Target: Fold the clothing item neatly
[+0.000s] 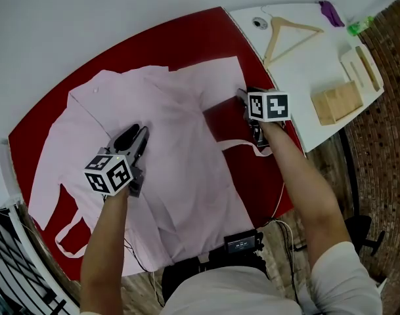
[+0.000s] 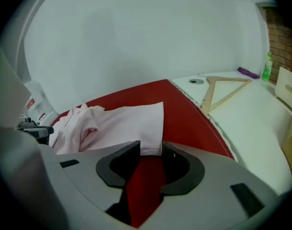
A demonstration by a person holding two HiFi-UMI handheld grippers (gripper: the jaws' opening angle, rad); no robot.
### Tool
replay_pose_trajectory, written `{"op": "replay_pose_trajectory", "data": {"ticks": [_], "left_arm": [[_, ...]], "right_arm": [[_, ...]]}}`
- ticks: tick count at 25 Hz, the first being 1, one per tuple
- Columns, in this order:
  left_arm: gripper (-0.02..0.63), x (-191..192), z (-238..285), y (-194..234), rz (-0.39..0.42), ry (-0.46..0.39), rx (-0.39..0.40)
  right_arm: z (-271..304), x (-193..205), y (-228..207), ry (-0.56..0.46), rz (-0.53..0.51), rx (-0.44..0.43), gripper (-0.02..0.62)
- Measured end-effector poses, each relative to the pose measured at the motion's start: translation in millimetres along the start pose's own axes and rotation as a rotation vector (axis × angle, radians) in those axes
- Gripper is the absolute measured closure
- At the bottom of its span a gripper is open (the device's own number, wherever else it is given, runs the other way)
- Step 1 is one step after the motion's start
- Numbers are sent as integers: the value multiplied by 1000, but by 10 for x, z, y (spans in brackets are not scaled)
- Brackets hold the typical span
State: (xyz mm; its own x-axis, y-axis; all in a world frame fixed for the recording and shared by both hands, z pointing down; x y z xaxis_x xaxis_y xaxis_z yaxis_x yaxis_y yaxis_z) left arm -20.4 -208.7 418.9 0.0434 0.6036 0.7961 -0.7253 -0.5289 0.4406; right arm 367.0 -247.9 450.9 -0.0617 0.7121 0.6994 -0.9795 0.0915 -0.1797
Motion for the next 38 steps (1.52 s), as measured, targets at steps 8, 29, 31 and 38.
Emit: {"op": "replay_pose_trajectory", "data": {"ticks": [8,29,31,38], "left_arm": [[502,63,245,33,-6,73,-1],[502,175,313,223,-71,188,-1],[500,175,308,219,-83,186,9],[492,68,304,230,-79,161,14]], "right_arm": [[45,-53,5,34,-88,15,530],[-389,-711,-1073,-103,-99,216,549],[-432,-784,-1103,-120,-97,219,549],[-656,-772,-1137,-177,-42,204,549]]}}
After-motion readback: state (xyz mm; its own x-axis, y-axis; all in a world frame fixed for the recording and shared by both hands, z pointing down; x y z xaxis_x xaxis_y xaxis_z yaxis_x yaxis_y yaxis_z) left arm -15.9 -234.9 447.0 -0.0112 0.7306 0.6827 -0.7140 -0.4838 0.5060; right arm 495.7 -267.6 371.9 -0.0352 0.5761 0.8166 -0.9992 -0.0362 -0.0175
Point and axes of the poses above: the fingertips, and each gripper's own axes: z forward along the fingers, y to its left, x out of its underside, the point moved 8 cm from there along -z, backward along the fingers, and after that the axes turned 4 degrees about -y, right-handed, at the moved point
